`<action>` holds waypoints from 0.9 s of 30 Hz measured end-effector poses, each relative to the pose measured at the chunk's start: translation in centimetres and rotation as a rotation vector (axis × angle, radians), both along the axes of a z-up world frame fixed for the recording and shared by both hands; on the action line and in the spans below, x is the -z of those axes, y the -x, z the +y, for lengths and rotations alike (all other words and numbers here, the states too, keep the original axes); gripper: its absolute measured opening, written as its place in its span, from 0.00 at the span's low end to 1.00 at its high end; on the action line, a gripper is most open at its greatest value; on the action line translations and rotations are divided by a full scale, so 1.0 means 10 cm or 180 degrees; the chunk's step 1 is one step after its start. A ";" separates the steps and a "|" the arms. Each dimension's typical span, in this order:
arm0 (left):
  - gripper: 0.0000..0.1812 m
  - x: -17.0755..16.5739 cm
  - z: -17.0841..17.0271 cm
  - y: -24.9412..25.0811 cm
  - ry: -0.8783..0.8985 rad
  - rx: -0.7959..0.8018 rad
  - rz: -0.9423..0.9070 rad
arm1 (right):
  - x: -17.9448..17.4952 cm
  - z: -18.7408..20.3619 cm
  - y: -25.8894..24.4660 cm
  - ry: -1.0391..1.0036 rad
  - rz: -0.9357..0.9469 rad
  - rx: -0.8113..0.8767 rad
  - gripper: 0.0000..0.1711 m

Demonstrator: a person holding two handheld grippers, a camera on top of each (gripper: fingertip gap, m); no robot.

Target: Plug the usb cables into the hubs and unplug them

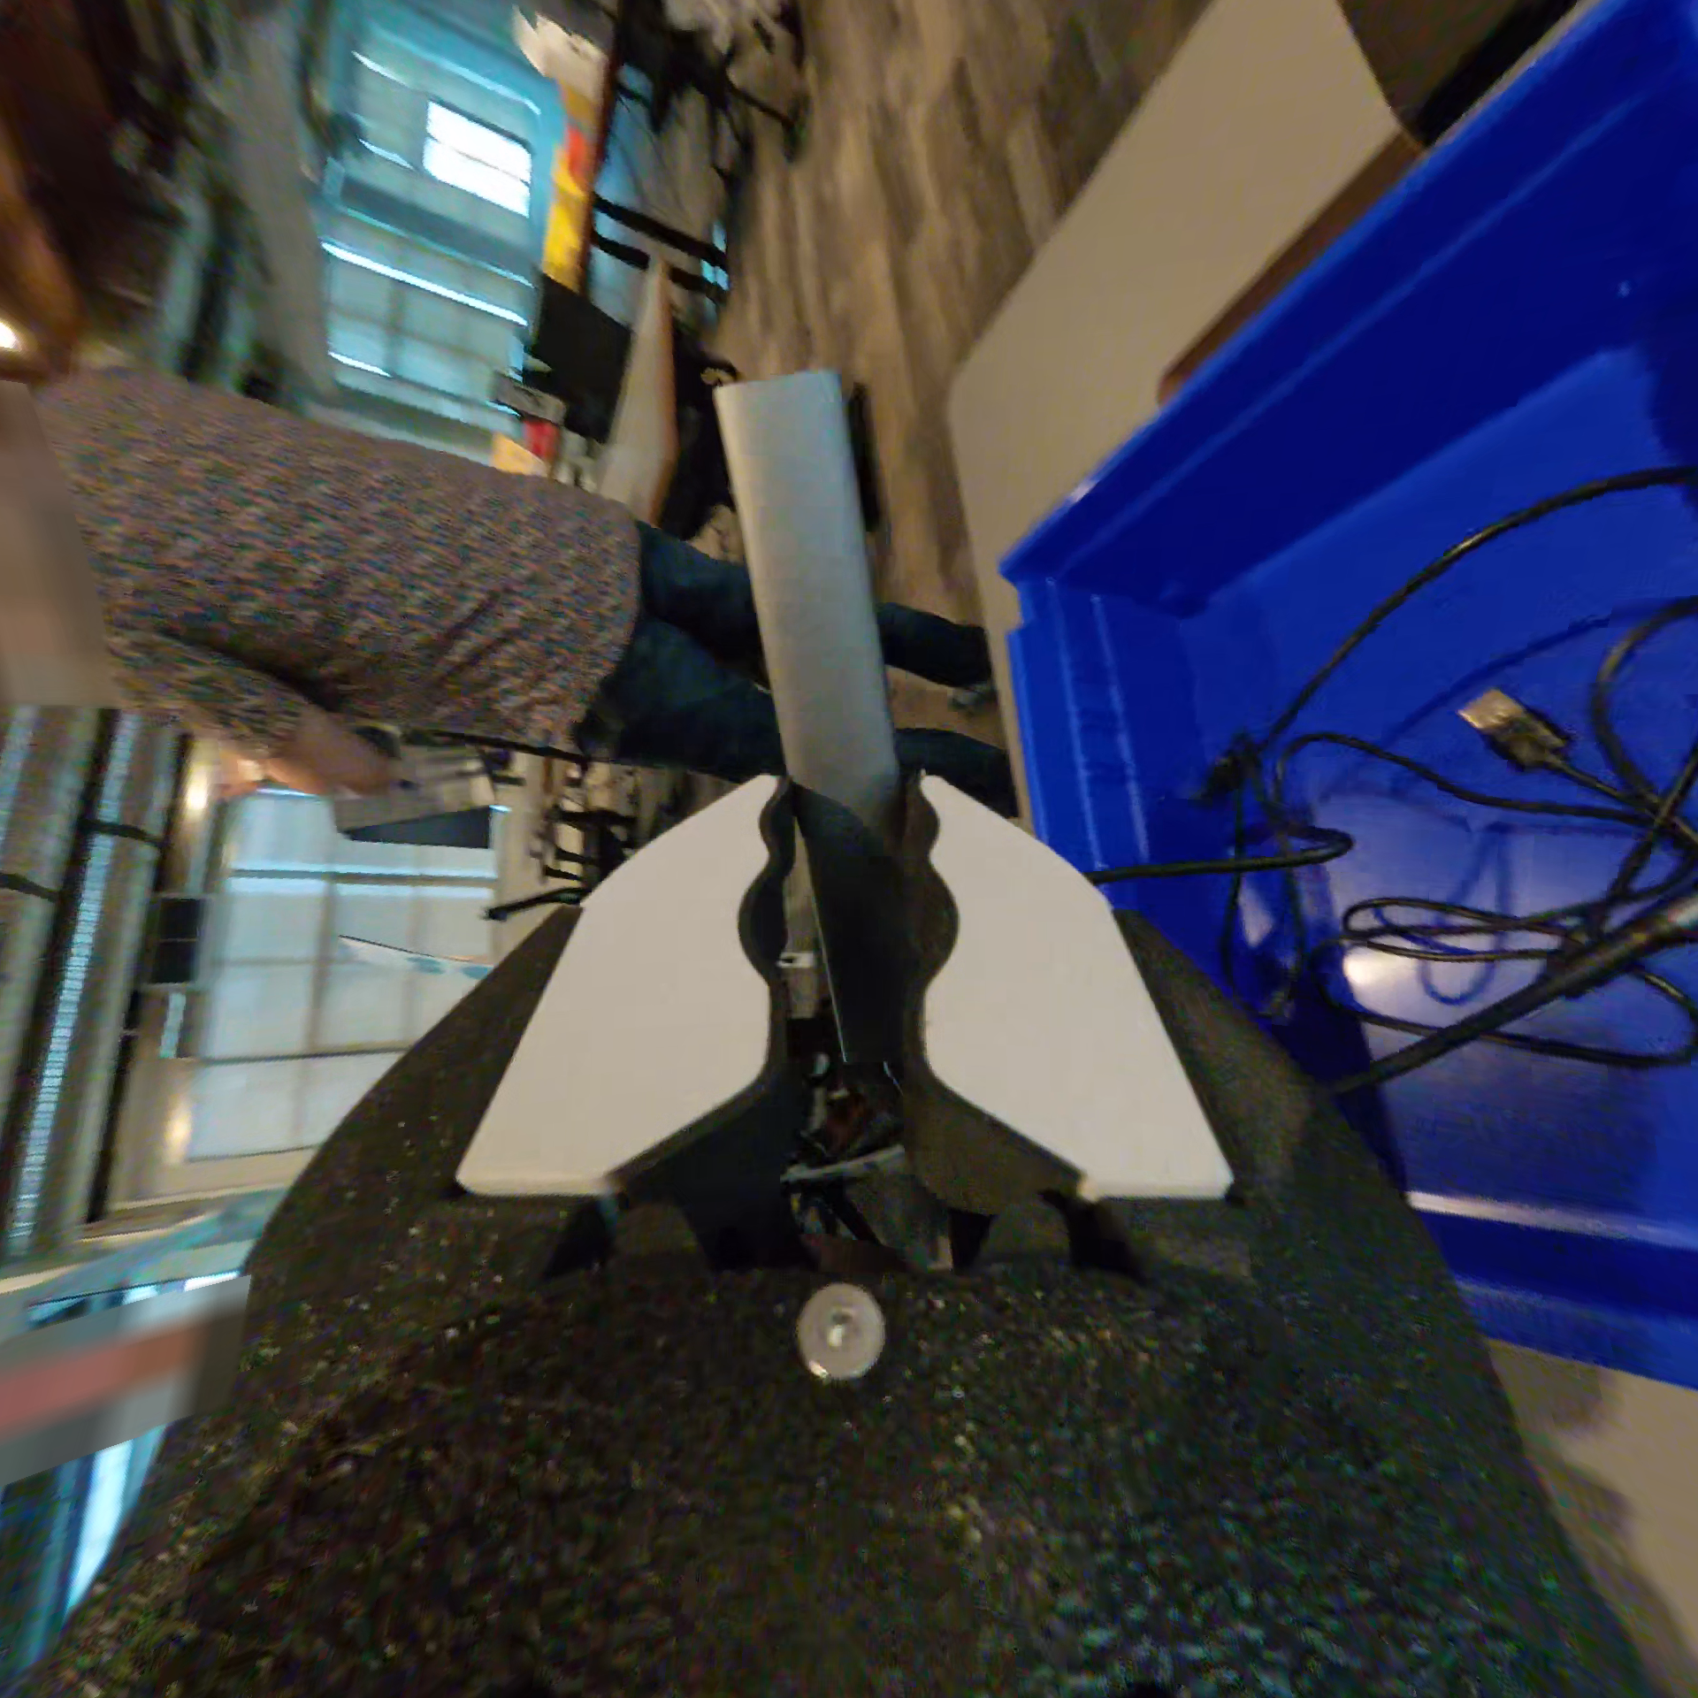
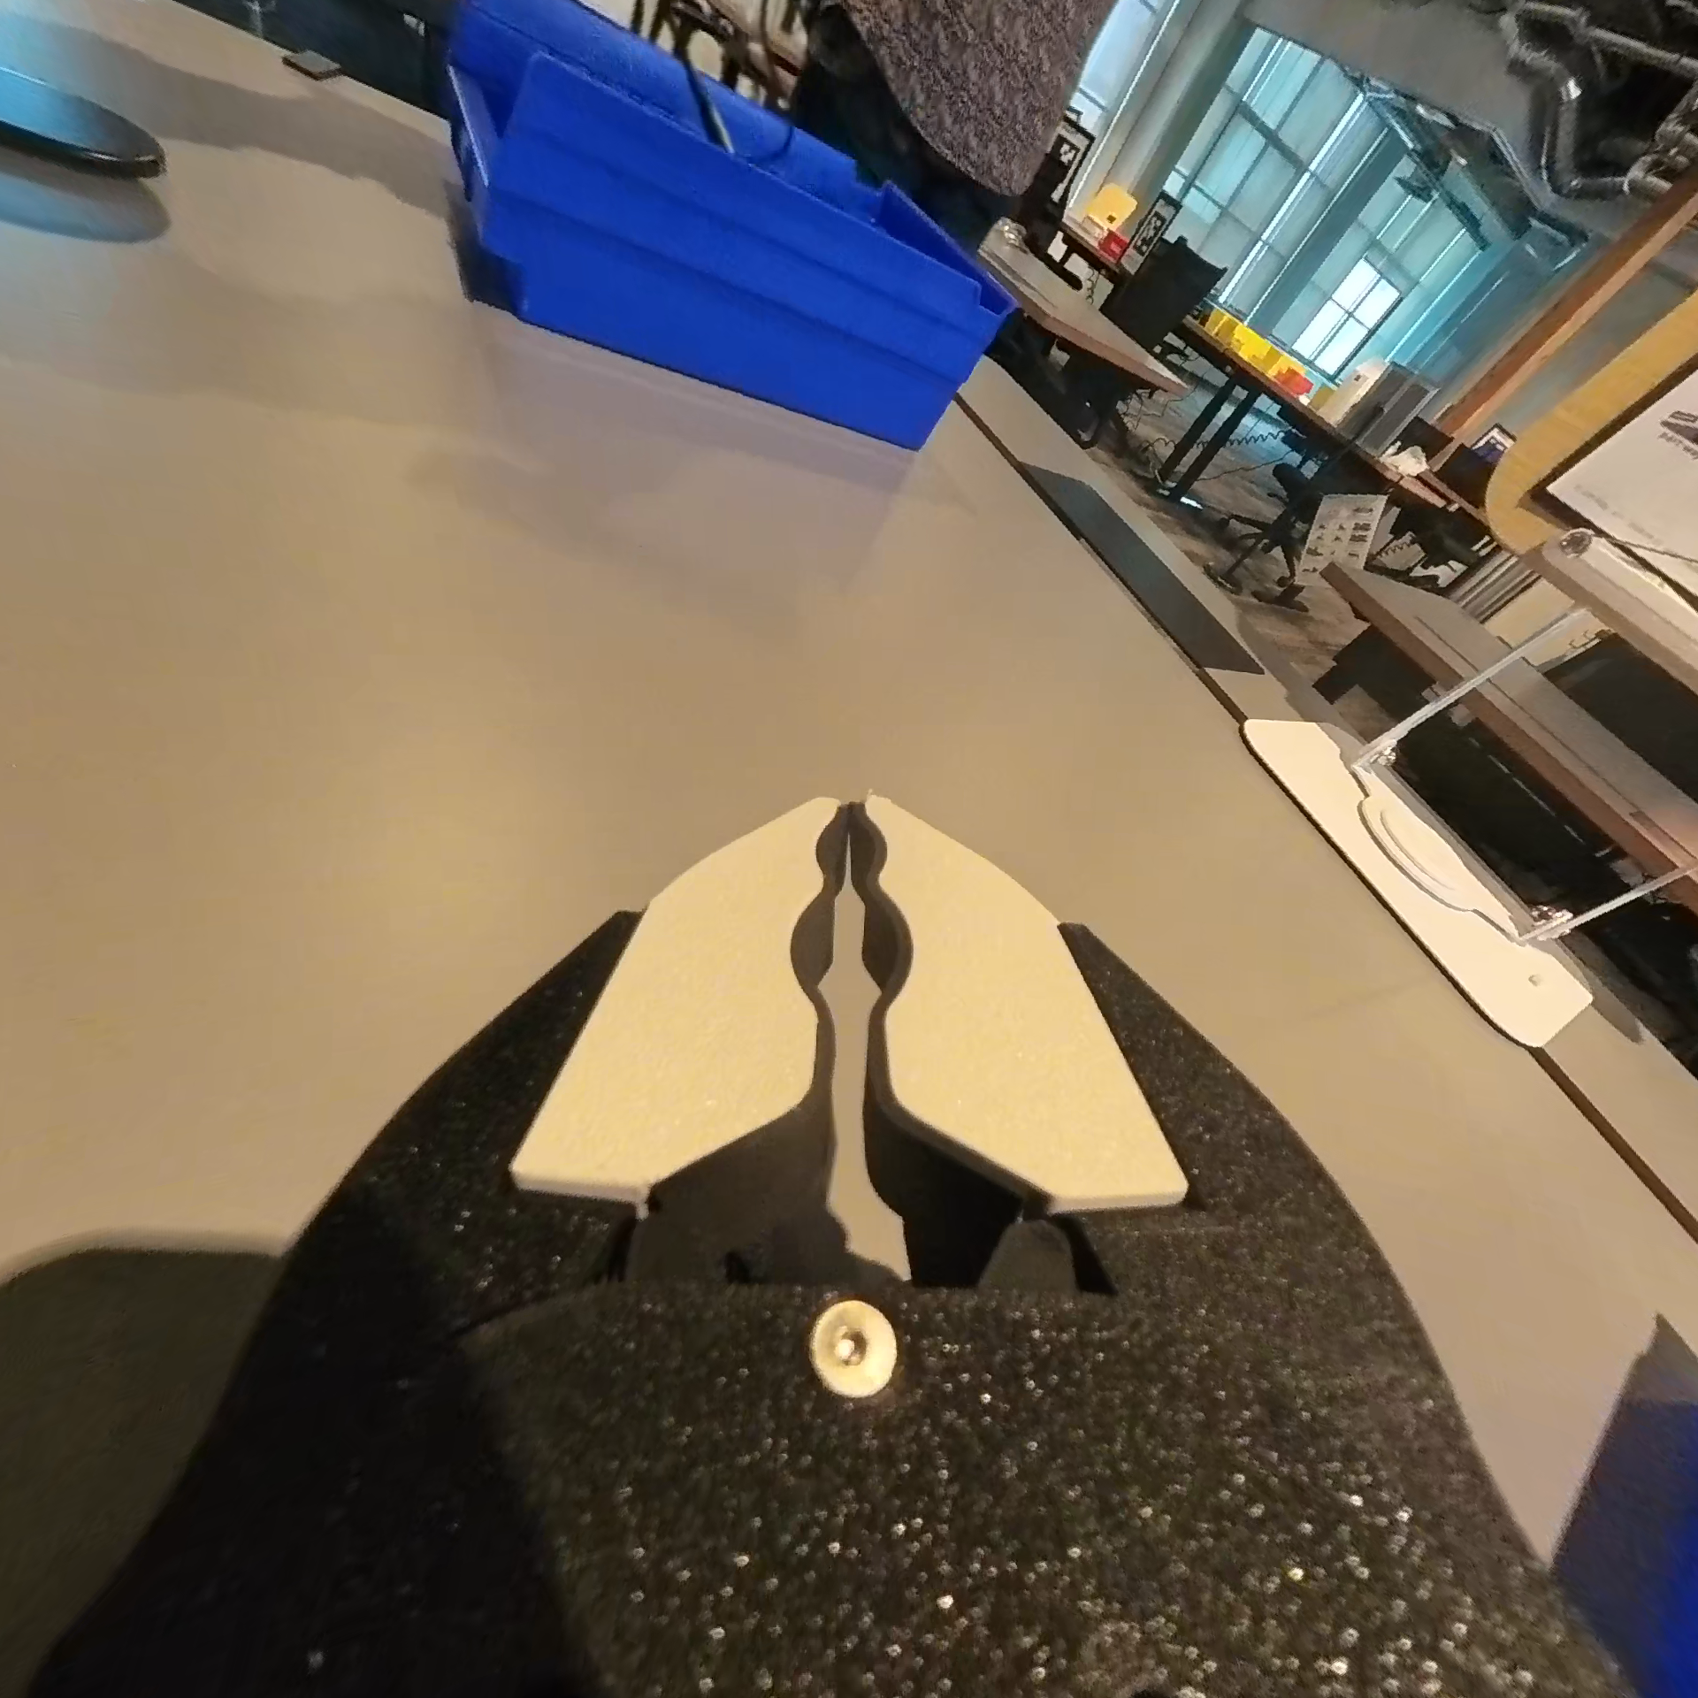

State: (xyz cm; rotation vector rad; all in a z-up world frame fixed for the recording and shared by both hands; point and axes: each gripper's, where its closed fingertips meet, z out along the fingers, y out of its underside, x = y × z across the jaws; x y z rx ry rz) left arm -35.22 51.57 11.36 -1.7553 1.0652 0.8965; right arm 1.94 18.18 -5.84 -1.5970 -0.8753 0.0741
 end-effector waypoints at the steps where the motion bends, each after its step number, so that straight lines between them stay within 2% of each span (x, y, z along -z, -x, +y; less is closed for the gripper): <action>1: 0.13 -0.07 -0.01 -0.03 -0.0095 0.0036 0.0051 | 0.00 0.00 0.00 -0.0004 -0.0006 -0.0002 0.00; 11: 0.12 -0.90 -0.15 -0.17 -0.0887 0.0243 0.0372 | -0.06 -0.03 -0.01 -0.0073 0.0012 0.0025 0.00; 27: 0.12 -2.77 -0.73 -0.47 -0.2081 0.0417 0.0110 | -0.11 -0.07 0.03 -0.0139 -0.0026 0.0008 0.00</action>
